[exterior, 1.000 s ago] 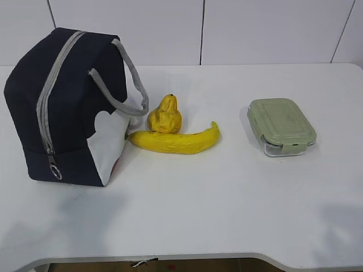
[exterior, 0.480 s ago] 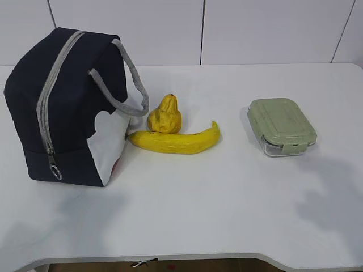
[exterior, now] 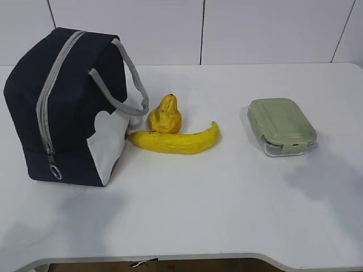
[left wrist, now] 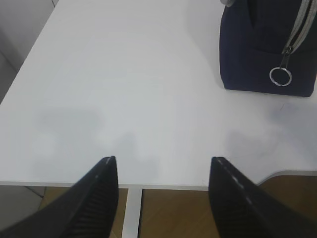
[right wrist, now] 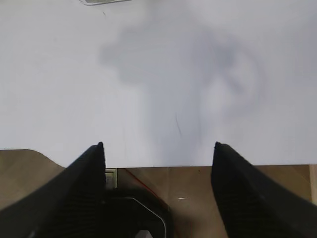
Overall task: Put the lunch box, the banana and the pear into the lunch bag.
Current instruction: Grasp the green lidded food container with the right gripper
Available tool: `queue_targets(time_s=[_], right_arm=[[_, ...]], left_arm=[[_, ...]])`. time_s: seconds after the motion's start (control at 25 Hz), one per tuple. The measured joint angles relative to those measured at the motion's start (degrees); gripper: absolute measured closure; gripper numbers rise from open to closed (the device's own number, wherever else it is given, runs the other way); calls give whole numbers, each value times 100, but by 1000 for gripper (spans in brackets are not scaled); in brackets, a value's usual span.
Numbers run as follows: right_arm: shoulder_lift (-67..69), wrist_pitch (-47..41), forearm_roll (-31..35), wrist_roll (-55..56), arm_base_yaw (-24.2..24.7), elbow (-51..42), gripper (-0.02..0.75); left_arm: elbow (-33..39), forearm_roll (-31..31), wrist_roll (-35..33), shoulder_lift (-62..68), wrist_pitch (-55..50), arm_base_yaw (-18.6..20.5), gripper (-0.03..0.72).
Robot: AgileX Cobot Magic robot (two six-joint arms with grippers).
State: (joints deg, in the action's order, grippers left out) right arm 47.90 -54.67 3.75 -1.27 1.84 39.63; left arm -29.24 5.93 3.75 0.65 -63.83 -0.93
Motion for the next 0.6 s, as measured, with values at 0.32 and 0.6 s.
queue_targets(time_s=[0.32, 0.6], right_arm=[[1739, -195, 971, -1358, 0, 1411, 202], [3050, -887, 2905, -3162, 789, 2364, 202]], left_arm=[[0, 0, 0, 0, 0, 0, 246], [0, 0, 0, 0, 0, 0, 246]])
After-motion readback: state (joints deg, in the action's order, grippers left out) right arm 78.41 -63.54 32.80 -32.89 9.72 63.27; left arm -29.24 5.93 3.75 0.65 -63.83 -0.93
